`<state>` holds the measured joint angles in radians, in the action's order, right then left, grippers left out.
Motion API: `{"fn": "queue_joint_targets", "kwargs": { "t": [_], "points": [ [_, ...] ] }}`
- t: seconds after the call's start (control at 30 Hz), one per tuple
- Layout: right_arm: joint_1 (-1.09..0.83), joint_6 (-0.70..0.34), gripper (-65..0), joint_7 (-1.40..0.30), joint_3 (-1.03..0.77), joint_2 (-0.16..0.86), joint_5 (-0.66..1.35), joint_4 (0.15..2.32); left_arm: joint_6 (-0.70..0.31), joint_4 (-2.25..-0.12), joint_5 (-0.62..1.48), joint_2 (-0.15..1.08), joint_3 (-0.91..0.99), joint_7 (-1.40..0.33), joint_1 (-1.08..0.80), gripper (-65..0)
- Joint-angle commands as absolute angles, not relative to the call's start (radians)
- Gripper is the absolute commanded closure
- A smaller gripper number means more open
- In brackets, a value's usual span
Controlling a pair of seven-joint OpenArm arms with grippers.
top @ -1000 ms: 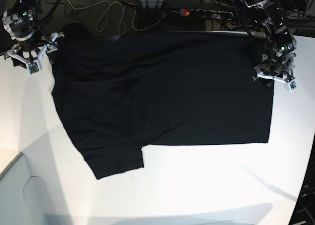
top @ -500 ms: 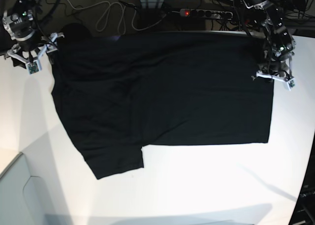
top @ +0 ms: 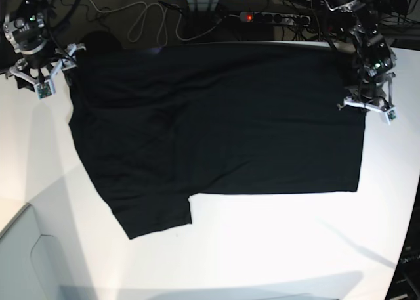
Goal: Fold the T-shirt properly
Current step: 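Regrasp the shirt edge with the left gripper and pull it taut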
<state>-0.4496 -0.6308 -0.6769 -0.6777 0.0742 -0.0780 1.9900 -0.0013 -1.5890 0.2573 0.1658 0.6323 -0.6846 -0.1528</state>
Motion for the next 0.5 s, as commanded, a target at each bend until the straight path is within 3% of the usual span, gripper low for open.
{"fn": "queue_joint_targets", "kwargs": {
  "t": [0.0,0.47],
  "points": [
    [-0.45,-0.639,-42.2,-0.661,-0.68,0.085,-0.071,2.003,-0.001,-1.624,0.262,0.179,0.639,-0.664,-0.148,0.0],
    [-0.446,-0.639,-42.2,-0.661,-0.68,0.082,-0.071,2.003,-0.001,-1.748,0.263,0.147,0.774,-0.674,-0.15,0.0]
  ]
}}
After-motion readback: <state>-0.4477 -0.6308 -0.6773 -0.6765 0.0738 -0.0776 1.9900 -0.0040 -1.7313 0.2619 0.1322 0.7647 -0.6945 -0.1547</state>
